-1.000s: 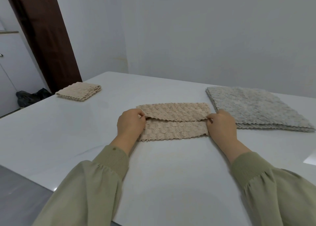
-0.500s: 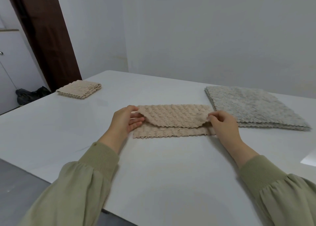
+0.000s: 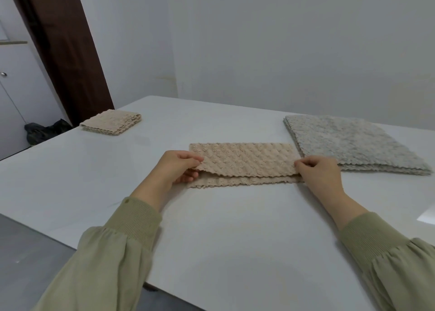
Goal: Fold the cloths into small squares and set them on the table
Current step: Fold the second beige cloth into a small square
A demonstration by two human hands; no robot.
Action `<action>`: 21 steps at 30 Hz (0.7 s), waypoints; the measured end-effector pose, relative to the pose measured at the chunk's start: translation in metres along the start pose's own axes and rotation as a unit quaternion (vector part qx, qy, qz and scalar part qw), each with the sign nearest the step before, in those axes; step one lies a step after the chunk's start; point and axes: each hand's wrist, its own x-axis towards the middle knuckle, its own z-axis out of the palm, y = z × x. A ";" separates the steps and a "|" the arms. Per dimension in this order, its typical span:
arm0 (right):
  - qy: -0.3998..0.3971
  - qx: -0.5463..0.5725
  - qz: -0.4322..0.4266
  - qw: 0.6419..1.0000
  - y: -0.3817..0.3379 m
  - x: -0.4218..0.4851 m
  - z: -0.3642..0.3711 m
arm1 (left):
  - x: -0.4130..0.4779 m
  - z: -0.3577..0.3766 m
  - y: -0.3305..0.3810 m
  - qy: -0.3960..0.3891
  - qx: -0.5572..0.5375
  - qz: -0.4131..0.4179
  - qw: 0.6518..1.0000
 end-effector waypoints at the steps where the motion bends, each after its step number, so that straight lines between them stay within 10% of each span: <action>1: 0.002 -0.004 0.001 1.000 -0.001 -0.001 -0.001 | -0.001 -0.001 0.000 0.004 0.009 0.003 1.000; 21: -0.002 -0.056 -0.002 0.998 0.001 -0.006 -0.002 | -0.007 -0.010 0.000 -0.016 0.123 0.024 0.992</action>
